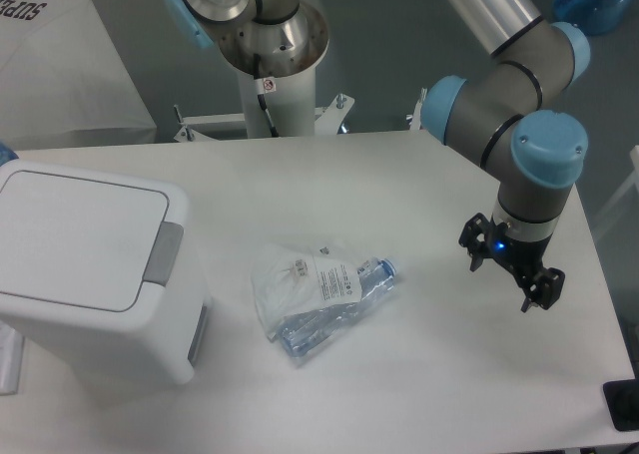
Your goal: Open the trash can
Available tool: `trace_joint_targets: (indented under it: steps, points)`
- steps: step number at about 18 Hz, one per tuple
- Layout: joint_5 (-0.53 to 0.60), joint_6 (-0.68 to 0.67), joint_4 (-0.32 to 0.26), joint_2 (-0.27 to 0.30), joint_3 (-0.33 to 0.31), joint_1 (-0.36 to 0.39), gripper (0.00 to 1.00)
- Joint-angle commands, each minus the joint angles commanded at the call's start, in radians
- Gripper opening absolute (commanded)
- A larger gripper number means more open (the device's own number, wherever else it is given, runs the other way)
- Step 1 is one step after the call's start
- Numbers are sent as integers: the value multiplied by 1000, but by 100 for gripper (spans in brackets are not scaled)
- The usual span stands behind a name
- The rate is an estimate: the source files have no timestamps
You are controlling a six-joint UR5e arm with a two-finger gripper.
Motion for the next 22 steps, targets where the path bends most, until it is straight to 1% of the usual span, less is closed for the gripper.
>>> trace_joint_targets:
  steps: [10,12,15,17,18,20,22]
  points:
    - [-11,-2,-3,3,0,0,100]
    - [-34,-32,-8,3,-2,0,100]
    - [-100,-138,-6,8,-17,0,100]
    - [-152,-195,-8,21,-18,-5,100]
    - [-193,-257,-8,26,-18,-8,100]
    - [-262,-427,3,29,-14,-9,100]
    - [-301,-576,5,32,3,-12,100]
